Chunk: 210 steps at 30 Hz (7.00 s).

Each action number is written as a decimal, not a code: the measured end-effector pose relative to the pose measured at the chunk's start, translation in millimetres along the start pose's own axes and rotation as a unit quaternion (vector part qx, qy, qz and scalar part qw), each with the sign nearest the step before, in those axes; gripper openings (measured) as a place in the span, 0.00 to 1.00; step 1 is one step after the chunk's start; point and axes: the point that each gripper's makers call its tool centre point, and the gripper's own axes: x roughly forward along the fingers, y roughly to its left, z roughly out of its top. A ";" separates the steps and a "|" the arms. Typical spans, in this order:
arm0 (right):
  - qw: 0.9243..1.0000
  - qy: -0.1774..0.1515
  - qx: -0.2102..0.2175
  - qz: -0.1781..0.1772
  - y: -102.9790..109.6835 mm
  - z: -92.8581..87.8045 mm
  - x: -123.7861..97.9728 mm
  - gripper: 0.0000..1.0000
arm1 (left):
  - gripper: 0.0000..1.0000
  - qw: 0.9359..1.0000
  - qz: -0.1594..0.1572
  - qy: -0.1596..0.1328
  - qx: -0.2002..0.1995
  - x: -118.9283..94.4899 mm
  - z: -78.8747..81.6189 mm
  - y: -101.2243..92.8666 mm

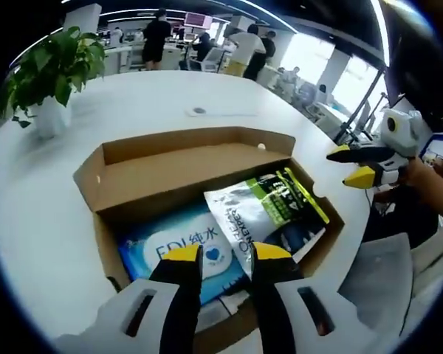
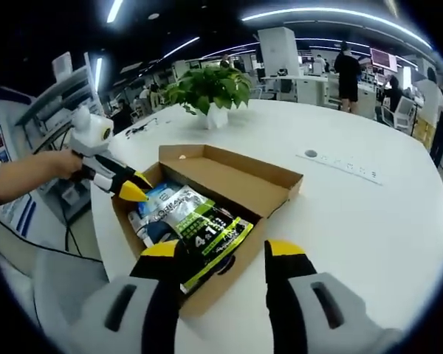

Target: Operate the shoe box by opening the lid, removing the specified soft item, and placing it in the target area until the item is outside and the box remains undamaged.

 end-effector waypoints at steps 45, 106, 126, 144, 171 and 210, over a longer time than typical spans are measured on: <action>0.997 0.001 0.041 0.069 47.1 -16.1 22.8 0.44 | 0.00 0.995 -0.023 -0.019 -0.098 13.5 -14.9 8.7; 0.993 0.056 0.098 0.047 55.4 -14.4 58.6 0.01 | 0.00 0.996 0.003 -0.045 -0.073 -15.5 1.9 3.9; 0.984 0.022 0.174 0.022 18.5 4.4 -1.6 0.00 | 0.00 0.998 -0.015 -0.056 -0.036 -5.2 35.2 -51.0; 0.978 0.016 0.207 -0.018 -27.2 -2.8 -39.2 0.00 | 0.00 0.999 -0.024 -0.044 -0.012 25.0 43.7 -100.0; 0.969 0.037 0.238 -0.055 -87.2 -38.4 -75.5 0.00 | 0.00 0.999 -0.048 -0.020 0.015 79.1 57.4 -150.2; 0.972 0.067 0.204 -0.098 -149.8 -67.0 -52.2 0.00 | 0.00 0.979 -0.017 0.093 0.182 163.2 55.8 -148.4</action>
